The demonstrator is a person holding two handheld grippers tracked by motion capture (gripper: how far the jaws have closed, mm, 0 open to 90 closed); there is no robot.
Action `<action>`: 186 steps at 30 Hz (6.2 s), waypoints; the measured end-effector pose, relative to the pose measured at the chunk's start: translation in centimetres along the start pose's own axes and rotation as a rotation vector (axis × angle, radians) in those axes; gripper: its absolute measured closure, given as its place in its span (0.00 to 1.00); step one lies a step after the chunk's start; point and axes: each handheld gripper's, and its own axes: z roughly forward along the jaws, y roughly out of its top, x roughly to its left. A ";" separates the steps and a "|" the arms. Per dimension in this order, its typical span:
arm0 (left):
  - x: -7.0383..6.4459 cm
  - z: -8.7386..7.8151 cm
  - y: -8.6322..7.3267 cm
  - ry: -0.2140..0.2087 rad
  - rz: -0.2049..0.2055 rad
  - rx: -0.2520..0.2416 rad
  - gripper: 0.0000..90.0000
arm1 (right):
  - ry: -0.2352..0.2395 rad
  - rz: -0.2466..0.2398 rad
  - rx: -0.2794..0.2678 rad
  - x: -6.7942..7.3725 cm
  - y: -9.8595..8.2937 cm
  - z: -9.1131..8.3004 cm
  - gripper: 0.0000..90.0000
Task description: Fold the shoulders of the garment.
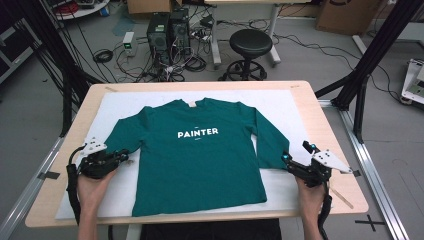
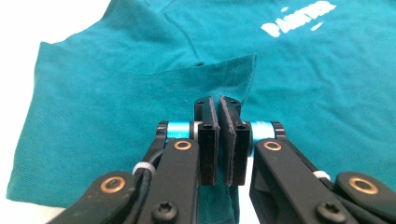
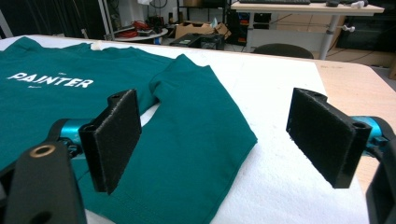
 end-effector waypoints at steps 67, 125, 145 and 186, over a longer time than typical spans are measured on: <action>-15.9 11.9 7.3 -0.388 0.192 0.046 0.96 | -0.008 -0.018 0.012 0.2 0.0 0.1 0.20; -20.7 13.9 7.2 -0.499 0.248 0.085 0.92 | -0.012 -0.029 0.020 0.3 0.1 0.2 0.20; -20.9 13.0 7.8 -0.424 0.246 0.064 0.22 | -0.012 -0.029 0.020 0.3 0.1 0.2 0.20; -10.9 3.8 7.4 -0.174 0.164 -0.039 0.24 | -0.016 -0.032 0.023 0.3 0.1 0.2 0.20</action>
